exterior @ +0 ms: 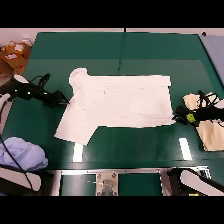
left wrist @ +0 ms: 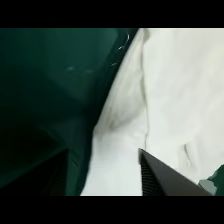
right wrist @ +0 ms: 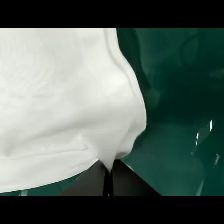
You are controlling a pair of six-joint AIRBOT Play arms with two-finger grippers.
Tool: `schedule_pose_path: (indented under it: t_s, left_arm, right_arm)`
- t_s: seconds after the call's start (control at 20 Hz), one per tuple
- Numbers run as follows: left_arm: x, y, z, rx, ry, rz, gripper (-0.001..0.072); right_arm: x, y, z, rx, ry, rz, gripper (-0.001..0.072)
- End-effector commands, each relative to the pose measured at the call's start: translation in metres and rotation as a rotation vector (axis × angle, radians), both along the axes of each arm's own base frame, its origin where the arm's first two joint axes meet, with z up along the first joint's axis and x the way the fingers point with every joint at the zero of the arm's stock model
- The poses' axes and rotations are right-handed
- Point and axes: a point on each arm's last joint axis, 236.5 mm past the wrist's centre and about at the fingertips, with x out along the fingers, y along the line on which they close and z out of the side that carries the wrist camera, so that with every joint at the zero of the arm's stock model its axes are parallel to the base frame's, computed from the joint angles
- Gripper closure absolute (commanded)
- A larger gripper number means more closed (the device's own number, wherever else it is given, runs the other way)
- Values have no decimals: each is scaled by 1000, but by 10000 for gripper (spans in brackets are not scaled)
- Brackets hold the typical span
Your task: Fold the shirts.
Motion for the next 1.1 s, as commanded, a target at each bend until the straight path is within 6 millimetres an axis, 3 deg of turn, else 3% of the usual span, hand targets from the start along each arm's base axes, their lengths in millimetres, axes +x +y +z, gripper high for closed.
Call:
schedule_pose_path:
  t_s: [0.0,0.05,0.1,0.15,0.2,0.25,0.4,0.5,0.55,0.6,0.7,0.85,0.95,1.05]
  left_arm:
    - [7,-27,-9,37,-68,-75,293]
    - [5,-30,-10,45,-68,-92,294]
    - [3,-30,-11,47,-62,-99,396]
    - [1,-27,-12,56,-61,-110,616]
    - [1,-27,-12,56,-67,-121,653]
    - [1,-27,-12,56,-69,-125,686]
    - [-2,-27,-5,57,-67,-136,684]
    - [-7,-16,17,114,-78,-180,685]
    - [-7,-9,40,157,-111,-208,685]
    - [-3,-3,69,194,-162,-219,685]
    - [6,4,151,258,-338,-219,685]
    - [2,3,313,314,-703,-128,684]
    - [-28,1,427,346,-981,-64,684]
    - [-79,-2,533,365,-1261,5,684]
  right_arm:
    - [2,2,-1,-3,-9,26,700]
    - [2,2,-1,-4,-9,32,700]
    - [2,2,-1,-4,-9,32,700]
    - [2,2,-1,-4,-9,32,700]
    - [2,2,-1,-5,-10,32,700]
    - [2,2,-1,-5,-10,32,700]
    - [3,2,2,-3,-11,34,700]
    - [16,8,24,33,-45,39,701]
    - [28,11,44,54,-82,46,701]
    - [44,14,72,73,-147,51,701]
    - [77,16,147,70,-332,66,701]
    - [100,11,279,-33,-637,70,701]
    - [94,10,367,-105,-821,48,701]
    - [74,11,444,-168,-987,16,701]
